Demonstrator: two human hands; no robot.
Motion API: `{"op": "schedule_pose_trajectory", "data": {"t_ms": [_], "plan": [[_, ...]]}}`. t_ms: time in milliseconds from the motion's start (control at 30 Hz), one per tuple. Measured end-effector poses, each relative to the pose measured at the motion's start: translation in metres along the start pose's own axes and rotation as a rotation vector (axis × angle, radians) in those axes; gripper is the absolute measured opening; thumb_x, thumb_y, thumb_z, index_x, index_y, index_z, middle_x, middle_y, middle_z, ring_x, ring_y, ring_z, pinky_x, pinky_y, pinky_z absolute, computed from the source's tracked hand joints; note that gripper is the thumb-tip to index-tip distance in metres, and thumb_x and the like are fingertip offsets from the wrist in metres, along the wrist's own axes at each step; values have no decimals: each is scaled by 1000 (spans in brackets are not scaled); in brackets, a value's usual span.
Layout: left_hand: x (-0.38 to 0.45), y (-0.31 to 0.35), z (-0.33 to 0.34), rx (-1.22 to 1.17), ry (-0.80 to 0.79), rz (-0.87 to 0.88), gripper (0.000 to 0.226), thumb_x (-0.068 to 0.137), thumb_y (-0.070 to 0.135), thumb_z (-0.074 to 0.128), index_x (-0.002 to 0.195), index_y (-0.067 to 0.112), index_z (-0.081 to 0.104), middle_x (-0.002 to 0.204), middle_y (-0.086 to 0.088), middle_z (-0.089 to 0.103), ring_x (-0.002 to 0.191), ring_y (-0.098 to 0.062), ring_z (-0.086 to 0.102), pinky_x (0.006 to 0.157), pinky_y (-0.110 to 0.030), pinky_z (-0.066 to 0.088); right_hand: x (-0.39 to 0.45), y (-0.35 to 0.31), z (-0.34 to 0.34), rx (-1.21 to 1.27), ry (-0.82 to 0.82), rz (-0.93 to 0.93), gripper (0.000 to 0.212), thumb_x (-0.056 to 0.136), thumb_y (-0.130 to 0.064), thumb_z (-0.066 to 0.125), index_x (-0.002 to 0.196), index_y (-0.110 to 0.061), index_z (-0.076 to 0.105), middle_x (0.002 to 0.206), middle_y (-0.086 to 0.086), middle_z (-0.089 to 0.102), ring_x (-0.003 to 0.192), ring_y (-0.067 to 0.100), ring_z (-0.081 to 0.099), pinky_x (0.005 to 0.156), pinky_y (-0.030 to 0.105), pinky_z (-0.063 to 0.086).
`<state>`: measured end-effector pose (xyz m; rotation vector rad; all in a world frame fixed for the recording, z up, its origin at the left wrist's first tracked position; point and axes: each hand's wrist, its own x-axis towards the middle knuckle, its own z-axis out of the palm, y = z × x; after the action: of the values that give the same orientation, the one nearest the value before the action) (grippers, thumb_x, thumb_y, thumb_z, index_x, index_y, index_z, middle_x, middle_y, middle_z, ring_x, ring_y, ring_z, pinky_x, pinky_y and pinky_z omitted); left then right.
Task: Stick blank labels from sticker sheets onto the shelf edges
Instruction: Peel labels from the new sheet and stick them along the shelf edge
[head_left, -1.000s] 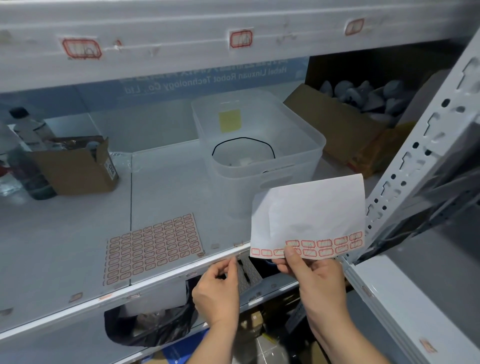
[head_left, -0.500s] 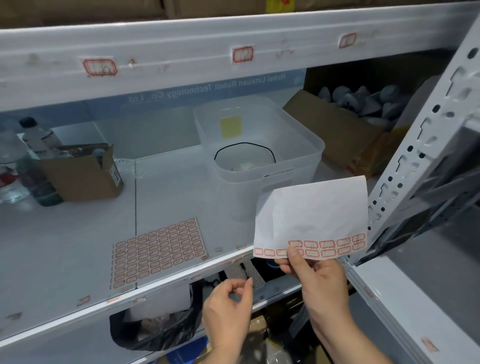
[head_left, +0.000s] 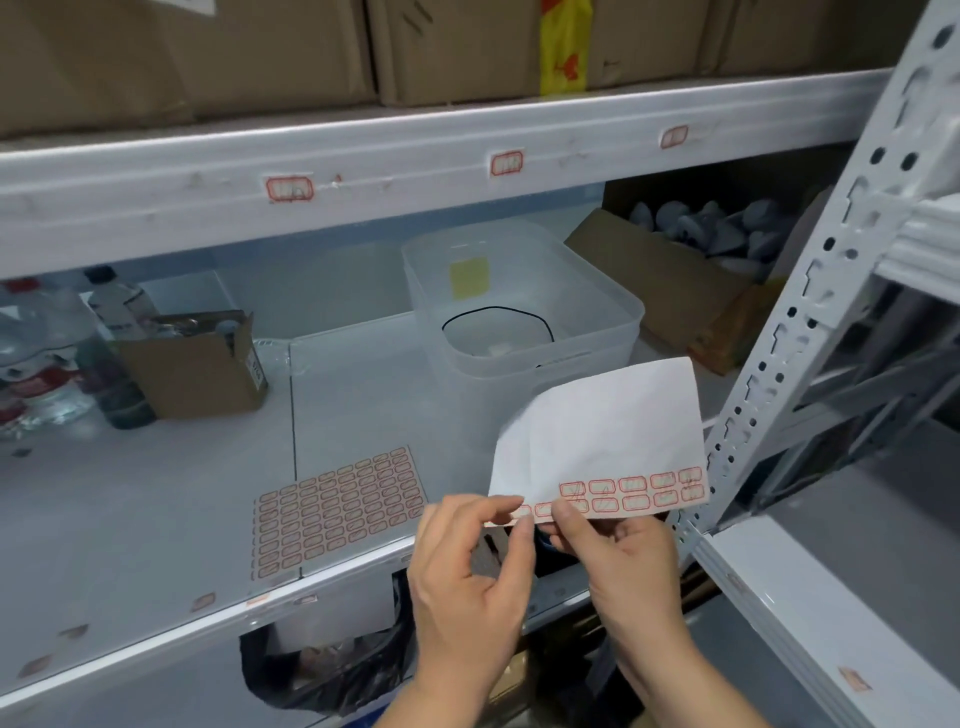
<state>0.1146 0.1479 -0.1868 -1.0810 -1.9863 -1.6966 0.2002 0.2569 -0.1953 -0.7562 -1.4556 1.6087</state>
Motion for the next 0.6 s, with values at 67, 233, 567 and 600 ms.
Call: {"op": "schedule_pose_trajectory", "data": {"t_ms": [67, 233, 567, 600], "plan": [[8, 11, -4, -4, -1, 31, 13, 90, 30, 70, 97, 21, 77, 91, 13, 66, 88, -11, 61, 75, -21, 46, -6, -3, 2, -20, -19, -26, 15, 85, -20, 80, 98, -27, 81, 92, 1, 83, 85, 19, 79, 77, 39, 63], [15, 26, -9, -40, -66, 14, 17, 86, 32, 77, 98, 21, 81, 92, 14, 67, 88, -11, 65, 74, -31, 54, -20, -14, 6, 69, -65, -21, 19, 86, -17, 79, 104, -21, 82, 102, 6, 82, 100, 25, 78, 89, 45, 60], [12, 29, -21, -122, -92, -43, 13, 82, 27, 80, 95, 26, 82, 89, 15, 72, 82, -8, 66, 71, -18, 49, -37, -33, 3, 375, -140, 128, 30, 83, -19, 67, 104, 0, 78, 109, 26, 77, 101, 35, 74, 73, 30, 60], [13, 30, -22, -117, -97, -45, 12, 83, 28, 80, 94, 28, 82, 89, 16, 73, 80, -7, 65, 71, -18, 48, -38, -34, 3, 382, -138, 136, 34, 85, -23, 66, 106, 3, 77, 111, 28, 76, 104, 37, 73, 74, 31, 60]]}}
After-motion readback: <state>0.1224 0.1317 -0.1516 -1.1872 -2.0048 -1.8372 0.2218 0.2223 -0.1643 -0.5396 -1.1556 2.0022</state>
